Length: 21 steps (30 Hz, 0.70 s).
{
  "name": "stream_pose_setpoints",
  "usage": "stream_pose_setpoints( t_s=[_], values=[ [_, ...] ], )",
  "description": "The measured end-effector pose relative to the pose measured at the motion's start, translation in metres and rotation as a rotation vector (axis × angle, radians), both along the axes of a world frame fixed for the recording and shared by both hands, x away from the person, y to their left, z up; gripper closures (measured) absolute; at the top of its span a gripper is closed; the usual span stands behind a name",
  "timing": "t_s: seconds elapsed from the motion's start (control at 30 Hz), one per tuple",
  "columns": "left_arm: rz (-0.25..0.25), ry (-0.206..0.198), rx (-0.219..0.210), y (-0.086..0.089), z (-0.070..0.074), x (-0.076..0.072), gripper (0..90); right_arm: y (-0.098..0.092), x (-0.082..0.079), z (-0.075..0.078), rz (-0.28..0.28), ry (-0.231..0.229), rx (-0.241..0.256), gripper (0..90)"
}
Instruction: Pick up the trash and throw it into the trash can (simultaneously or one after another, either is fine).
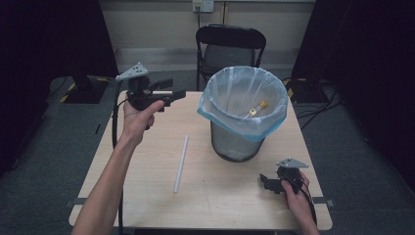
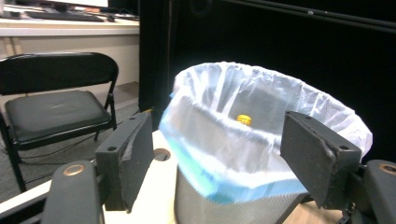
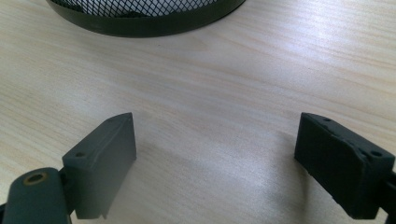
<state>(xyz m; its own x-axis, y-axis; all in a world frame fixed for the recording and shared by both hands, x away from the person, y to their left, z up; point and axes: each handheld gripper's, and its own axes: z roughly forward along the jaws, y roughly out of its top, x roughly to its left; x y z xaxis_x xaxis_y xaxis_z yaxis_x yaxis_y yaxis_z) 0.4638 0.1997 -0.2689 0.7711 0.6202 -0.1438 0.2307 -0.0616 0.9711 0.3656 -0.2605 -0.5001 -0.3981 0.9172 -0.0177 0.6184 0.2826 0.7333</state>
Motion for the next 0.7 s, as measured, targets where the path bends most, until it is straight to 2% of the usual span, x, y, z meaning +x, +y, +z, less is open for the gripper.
stream_pose_setpoints(
  t_s=[0.13, 0.2, 0.27, 0.3, 0.33, 0.37, 0.43, 0.63, 0.67, 0.7],
  values=[
    [0.020, 0.020, 0.031, 0.012, -0.009, -0.007, 26.2, 0.000, 0.000, 0.000, 0.001, 0.000, 0.000, 11.8],
    [0.005, 0.046, 0.051, 0.018, -0.016, -0.008, 30.4, 0.000, 0.000, 0.000, 0.001, 0.000, 0.000, 11.8],
    [0.020, 0.070, 0.075, 0.021, -0.024, -0.010, 29.8, 0.000, 0.000, 0.000, 0.001, 0.000, 0.000, 11.8],
    [0.024, 0.093, 0.088, 0.024, -0.033, -0.012, 29.1, 0.000, 0.000, 0.000, 0.001, 0.000, 0.000, 11.8],
    [0.024, 0.093, 0.088, 0.024, -0.033, -0.012, 28.8, 0.000, 0.000, 0.000, 0.001, 0.000, 0.000, 11.8],
    [0.029, 0.119, 0.084, 0.027, -0.041, -0.016, 29.0, 0.000, 0.000, 0.000, 0.000, 0.000, 0.000, 11.8],
    [0.018, 0.137, 0.066, 0.030, -0.050, -0.021, 32.8, 0.000, 0.000, 0.000, 0.001, 0.000, 0.000, 11.8],
    [0.015, 0.147, 0.077, 0.035, -0.076, -0.043, 33.6, 0.000, 0.000, 0.000, 0.001, -0.001, 0.000, 11.8],
    [0.015, 0.147, 0.077, 0.035, -0.076, -0.043, 33.4, 0.000, 0.000, 0.000, 0.001, -0.001, 0.000, 11.8],
    [0.025, 0.159, 0.080, 0.036, -0.086, -0.050, 32.6, 0.000, 0.000, 0.000, 0.000, 0.000, 0.001, 11.8]
  ],
)
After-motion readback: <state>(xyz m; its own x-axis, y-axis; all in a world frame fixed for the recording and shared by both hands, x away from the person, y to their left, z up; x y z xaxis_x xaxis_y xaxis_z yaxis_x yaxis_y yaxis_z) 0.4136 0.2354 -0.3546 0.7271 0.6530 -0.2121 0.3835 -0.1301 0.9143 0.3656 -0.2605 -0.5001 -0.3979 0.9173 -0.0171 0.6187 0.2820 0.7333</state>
